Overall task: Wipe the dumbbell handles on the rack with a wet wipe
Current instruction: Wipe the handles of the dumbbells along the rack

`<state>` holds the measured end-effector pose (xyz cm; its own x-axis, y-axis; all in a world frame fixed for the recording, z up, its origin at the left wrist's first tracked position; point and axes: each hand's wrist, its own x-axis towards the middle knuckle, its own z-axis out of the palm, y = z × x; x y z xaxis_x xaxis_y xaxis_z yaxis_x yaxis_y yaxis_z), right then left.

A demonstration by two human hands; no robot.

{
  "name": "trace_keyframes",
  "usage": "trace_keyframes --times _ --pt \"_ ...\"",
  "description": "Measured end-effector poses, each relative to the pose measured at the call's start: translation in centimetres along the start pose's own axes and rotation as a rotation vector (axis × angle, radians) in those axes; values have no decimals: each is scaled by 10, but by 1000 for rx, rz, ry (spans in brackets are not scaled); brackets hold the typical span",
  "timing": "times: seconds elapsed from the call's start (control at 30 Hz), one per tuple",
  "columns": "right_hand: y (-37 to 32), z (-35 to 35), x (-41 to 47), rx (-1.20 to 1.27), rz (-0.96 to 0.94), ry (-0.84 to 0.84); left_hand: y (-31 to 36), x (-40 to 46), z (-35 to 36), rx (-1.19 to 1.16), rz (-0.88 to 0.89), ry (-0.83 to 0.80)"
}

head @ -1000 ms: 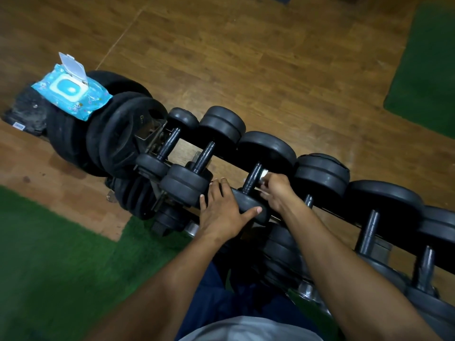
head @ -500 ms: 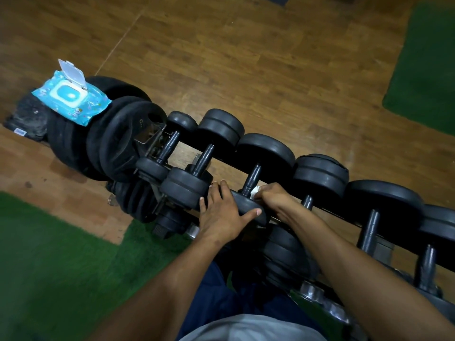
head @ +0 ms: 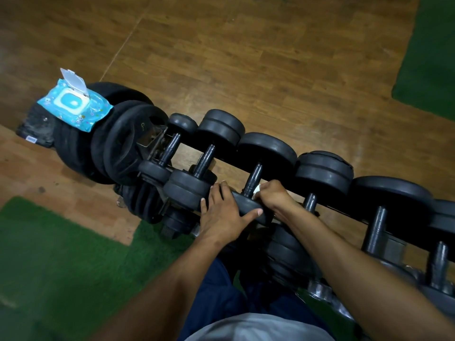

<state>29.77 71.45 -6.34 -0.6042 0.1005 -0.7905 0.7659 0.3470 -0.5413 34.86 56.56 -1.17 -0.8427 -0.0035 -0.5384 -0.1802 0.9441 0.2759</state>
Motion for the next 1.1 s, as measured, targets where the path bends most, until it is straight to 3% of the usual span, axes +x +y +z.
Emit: trace_keyframes --times 0.1,0.2,0.27,0.37,0.47,0.57,0.67,0.73,0.8,0.97,1.03,1.1 --pt "5 -12 -6 -80 -74 -21 -1 1 2 3 3 -2" --pt "0 -25 -12 87 -155 -90 -1 1 2 4 4 -5" --pt "-9 -30 -10 109 -212 -32 -1 1 1 2 0 -10" --pt "-25 -35 -12 -188 -413 147 0 1 0 6 -2 -17" --pt "-28 -26 -13 -564 -654 188 1 0 0 1 -2 -12" --pt "-17 -18 -2 -892 -860 -27 1 0 0 2 2 1" --pt "-21 -29 5 -975 -909 -277 1 0 1 -5 3 13" --pt "-27 -35 7 -1038 -903 -341 0 0 1 -8 5 15" --pt "-32 -33 8 -1150 -889 -270 -1 0 1 -9 5 12" --pt "-47 -18 12 -1337 -797 167 1 0 0 3 0 1" --pt "-53 -15 9 -1348 -717 230 1 0 0 10 -2 6" --pt "-53 -9 10 -1369 -713 175 0 0 0 10 -5 4"
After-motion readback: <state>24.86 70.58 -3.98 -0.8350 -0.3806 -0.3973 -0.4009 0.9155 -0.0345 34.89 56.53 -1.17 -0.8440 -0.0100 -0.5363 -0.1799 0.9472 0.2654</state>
